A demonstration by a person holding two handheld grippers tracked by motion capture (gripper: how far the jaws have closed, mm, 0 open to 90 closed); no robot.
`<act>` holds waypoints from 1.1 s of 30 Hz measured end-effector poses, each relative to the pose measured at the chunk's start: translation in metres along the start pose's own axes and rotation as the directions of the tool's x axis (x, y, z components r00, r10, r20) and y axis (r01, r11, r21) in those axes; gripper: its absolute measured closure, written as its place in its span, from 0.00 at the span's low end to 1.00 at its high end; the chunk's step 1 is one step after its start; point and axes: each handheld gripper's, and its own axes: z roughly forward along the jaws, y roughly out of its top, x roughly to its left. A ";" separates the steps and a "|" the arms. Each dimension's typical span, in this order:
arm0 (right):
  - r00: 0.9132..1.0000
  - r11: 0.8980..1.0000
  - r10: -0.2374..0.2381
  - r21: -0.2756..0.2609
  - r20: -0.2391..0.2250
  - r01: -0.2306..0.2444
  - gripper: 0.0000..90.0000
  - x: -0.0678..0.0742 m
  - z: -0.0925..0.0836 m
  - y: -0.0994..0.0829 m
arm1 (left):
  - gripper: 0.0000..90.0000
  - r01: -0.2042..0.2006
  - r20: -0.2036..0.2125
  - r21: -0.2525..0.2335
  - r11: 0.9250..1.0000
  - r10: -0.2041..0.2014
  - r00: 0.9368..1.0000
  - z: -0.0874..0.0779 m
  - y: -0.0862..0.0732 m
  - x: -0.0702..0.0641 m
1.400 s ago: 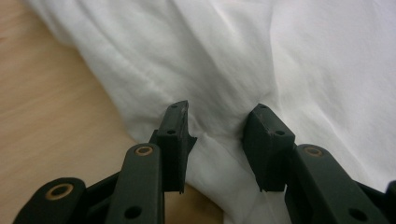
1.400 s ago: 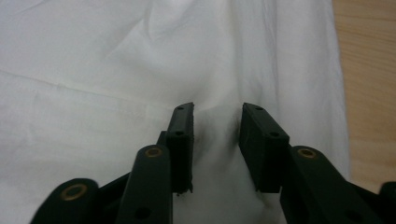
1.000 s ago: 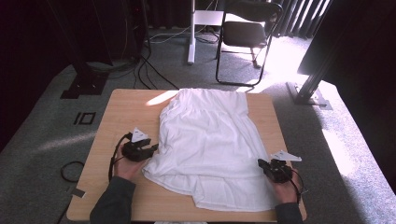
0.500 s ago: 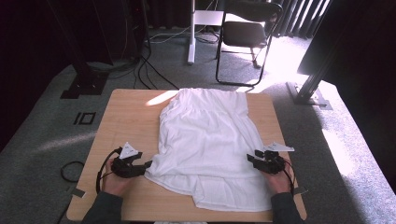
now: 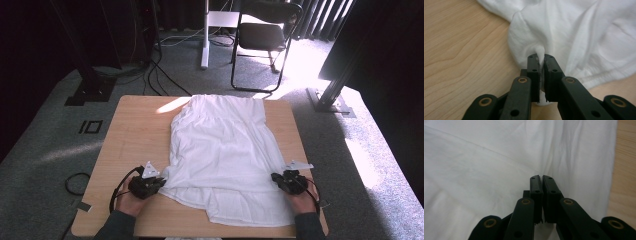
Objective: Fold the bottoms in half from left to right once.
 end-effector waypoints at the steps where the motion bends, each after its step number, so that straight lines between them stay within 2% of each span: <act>1: 1.000 1.000 0.008 -0.016 -0.005 -0.008 0.97 0.001 -0.006 -0.004 | 0.95 -0.006 0.013 -0.015 1.000 0.006 1.000 -0.005 -0.002 -0.004; 2: 0.999 0.997 0.037 -0.064 -0.020 -0.038 0.97 0.002 -0.027 -0.016 | 0.96 -0.004 0.014 -0.023 1.000 0.004 1.000 -0.008 -0.004 -0.005; 4: 0.998 0.993 0.055 -0.103 -0.038 -0.059 0.97 0.003 -0.045 -0.028 | 0.95 0.008 0.020 -0.039 0.999 -0.007 1.000 -0.012 -0.007 -0.007; 6: 0.998 0.992 0.063 -0.109 -0.022 -0.065 0.97 0.005 -0.060 -0.041 | 0.95 0.020 0.049 -0.055 0.998 -0.018 0.999 -0.017 -0.009 -0.009; 8: 0.997 0.989 0.078 -0.126 -0.026 -0.081 0.97 0.005 -0.075 -0.054 | 0.93 0.025 0.061 -0.063 0.998 -0.021 0.998 -0.021 -0.011 -0.011; 10: 0.995 0.985 0.094 -0.141 -0.034 -0.098 0.96 0.007 -0.086 -0.066 | 0.86 0.029 0.060 -0.080 0.996 -0.024 0.998 -0.024 -0.011 -0.013; 12: 0.995 0.985 0.098 -0.141 -0.034 -0.102 0.96 0.009 -0.091 -0.071 | 0.78 0.036 0.066 -0.092 0.995 -0.030 0.997 -0.026 -0.011 -0.012; 13: 0.994 0.984 0.110 -0.136 -0.025 -0.113 0.96 0.012 -0.098 -0.083 | 0.73 0.057 0.058 -0.118 0.991 -0.051 0.997 -0.031 -0.013 -0.010; 14: 0.993 0.985 0.113 -0.130 -0.025 -0.115 0.96 0.012 -0.100 -0.086 | 0.70 0.057 0.058 -0.118 0.991 -0.051 0.997 -0.031 -0.013 -0.010; 17: 0.991 0.987 0.128 -0.104 0.028 -0.125 0.91 0.012 -0.105 -0.096 | 0.63 0.087 0.065 -0.153 0.984 -0.078 0.995 -0.037 -0.016 -0.005; 18: 0.990 0.986 0.134 -0.104 0.032 -0.130 0.88 0.011 -0.106 -0.098 | 0.62 0.092 0.064 -0.159 0.983 -0.083 0.994 -0.037 -0.016 -0.003; 20: 0.988 0.980 0.155 -0.129 0.030 -0.150 0.78 0.007 -0.107 -0.097 | 0.58 0.102 0.059 -0.167 0.981 -0.094 0.994 -0.035 -0.014 -0.001; 22: 0.986 0.975 0.162 -0.157 0.031 -0.155 0.70 0.003 -0.104 -0.088 | 0.57 0.107 0.059 -0.166 0.980 -0.099 0.993 -0.032 -0.012 0.000; 23: 0.985 0.972 0.168 -0.172 0.033 -0.160 0.67 0.000 -0.099 -0.080 | 0.55 0.117 0.041 -0.165 0.979 -0.112 0.993 -0.024 -0.008 0.003; 24: 0.984 0.971 0.171 -0.175 0.038 -0.162 0.65 -0.003 -0.095 -0.074 | 0.54 0.126 0.048 -0.164 0.978 -0.120 0.992 -0.019 -0.006 0.005; 27: 0.983 0.971 0.177 -0.173 0.044 -0.167 0.61 -0.015 -0.069 -0.046 | 0.53 0.167 0.050 -0.158 0.973 -0.161 0.986 -0.003 0.000 0.013; 28: 0.984 0.972 0.176 -0.165 0.034 -0.168 0.61 -0.019 -0.058 -0.036 | 0.52 0.178 0.049 -0.147 0.973 -0.172 0.984 0.002 0.001 0.015; 30: 0.985 0.976 0.168 -0.151 0.044 -0.159 0.58 -0.024 -0.038 -0.017 | 0.51 0.190 0.049 -0.116 0.975 -0.185 0.981 0.013 0.002 0.017; 33: 0.986 0.983 0.159 -0.106 0.051 -0.153 0.57 -0.030 -0.007 0.003 | 0.51 0.186 0.042 -0.096 0.978 -0.183 0.982 0.020 0.004 0.017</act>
